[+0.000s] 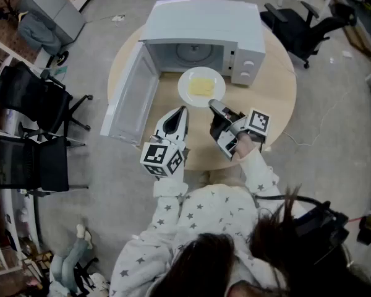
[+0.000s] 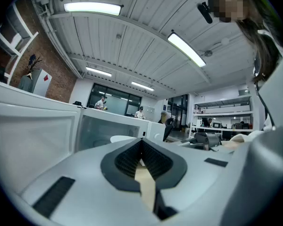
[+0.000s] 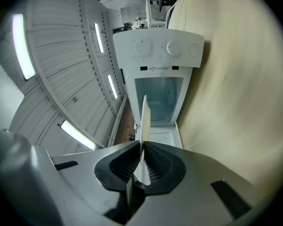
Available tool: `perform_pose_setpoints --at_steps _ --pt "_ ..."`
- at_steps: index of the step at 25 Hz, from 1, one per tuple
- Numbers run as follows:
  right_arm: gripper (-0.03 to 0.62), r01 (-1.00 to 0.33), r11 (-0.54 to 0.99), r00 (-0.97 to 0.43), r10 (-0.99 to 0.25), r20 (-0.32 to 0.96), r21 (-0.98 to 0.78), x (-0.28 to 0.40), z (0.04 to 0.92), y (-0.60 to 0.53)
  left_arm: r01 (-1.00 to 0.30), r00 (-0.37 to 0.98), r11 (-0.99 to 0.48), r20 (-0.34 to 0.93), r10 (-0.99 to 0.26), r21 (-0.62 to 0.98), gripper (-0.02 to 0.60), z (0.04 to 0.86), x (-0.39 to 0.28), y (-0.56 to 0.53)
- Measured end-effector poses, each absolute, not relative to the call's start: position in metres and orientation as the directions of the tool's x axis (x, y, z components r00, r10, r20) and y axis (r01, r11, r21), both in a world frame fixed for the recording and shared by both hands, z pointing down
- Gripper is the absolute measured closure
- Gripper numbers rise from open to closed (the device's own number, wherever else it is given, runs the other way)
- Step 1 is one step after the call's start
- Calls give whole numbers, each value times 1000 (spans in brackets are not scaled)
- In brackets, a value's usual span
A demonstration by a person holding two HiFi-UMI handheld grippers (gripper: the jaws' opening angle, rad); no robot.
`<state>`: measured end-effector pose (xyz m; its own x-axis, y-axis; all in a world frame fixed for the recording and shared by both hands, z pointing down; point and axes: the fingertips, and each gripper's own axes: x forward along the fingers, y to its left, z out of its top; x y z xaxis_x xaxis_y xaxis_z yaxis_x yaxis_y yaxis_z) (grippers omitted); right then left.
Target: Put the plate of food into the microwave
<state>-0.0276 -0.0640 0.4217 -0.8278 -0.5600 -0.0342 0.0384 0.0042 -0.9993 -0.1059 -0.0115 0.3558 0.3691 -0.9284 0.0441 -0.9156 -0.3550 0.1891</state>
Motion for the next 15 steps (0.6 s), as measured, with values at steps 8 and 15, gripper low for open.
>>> perform_pose_setpoints --at_steps 8,15 --pt "571 -3 -33 -850 -527 20 -999 -37 441 -98 -918 355 -333 75 -932 216 584 372 -104 -56" --pt "571 -39 -94 -835 -543 84 -995 -64 476 -156 -924 329 -293 120 -937 244 584 405 -121 -91"
